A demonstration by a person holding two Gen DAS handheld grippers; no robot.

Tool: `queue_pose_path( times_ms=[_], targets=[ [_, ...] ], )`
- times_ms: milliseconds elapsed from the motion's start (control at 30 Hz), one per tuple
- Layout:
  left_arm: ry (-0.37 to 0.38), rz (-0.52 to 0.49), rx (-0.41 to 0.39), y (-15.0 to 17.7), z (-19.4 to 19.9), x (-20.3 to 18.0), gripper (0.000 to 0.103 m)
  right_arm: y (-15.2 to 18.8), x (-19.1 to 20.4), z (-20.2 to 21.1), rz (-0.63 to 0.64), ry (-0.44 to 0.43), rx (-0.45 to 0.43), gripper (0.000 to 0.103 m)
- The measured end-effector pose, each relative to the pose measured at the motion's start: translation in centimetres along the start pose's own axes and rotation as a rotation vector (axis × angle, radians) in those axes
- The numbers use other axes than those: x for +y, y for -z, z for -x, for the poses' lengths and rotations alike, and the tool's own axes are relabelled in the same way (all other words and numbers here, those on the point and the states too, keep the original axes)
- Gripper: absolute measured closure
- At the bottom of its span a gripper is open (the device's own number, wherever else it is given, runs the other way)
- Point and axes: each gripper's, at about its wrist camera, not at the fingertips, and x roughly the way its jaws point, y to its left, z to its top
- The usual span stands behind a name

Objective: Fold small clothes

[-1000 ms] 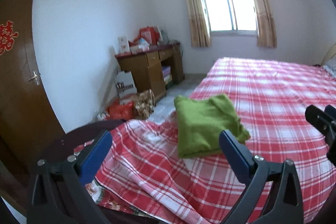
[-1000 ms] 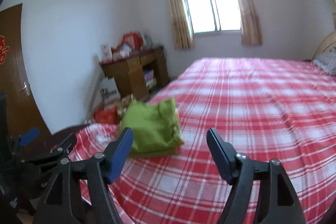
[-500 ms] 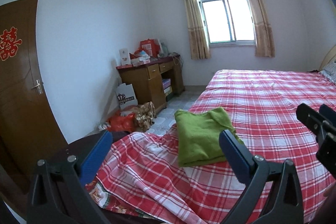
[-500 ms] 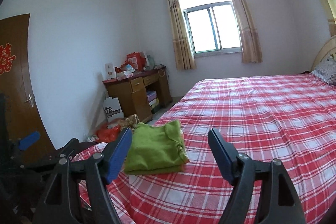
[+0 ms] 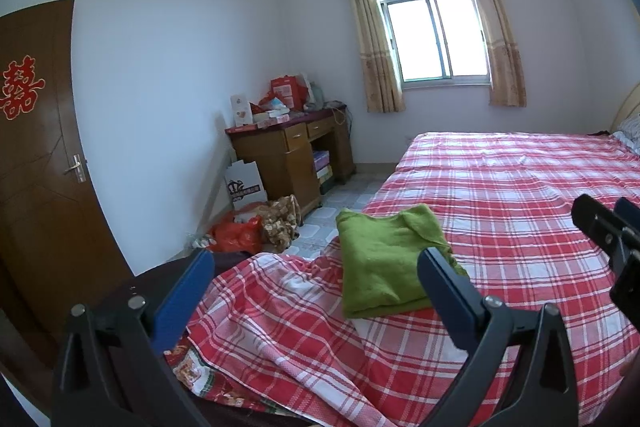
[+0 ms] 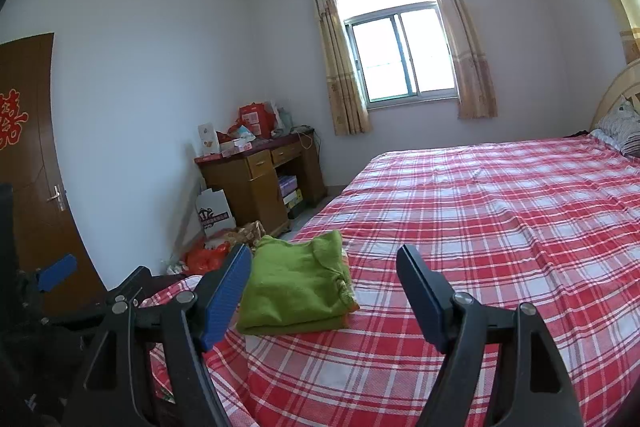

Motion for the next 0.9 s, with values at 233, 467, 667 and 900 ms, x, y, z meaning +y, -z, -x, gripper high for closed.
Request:
queue_pose_path(
  times_ms=[233,467,667,900],
  targets=[
    [-0.002,0.009,-0.003,-0.1,0.2,0.1,0.0,-0.1,-0.5,0.3,-0.016,0.007,-0.007,0.027],
    [-0.017,0.032,-0.012,-0.2,0.3,0.5,0.0,0.0,-0.5,0.4,-0.013,0.009,-0.014,0.027],
    [-0.018,0.048,0.022,-0.1,-0.5,0.7,0.0,0.1,-0.6,0.3,-0.019,0.019,-0.012,0.027],
    [0.009,0.061,0.077,0.5,-1.8,0.9,0.0,0.3,-0.9,0.1,-0.037,0.032,0.003,0.027]
  ],
)
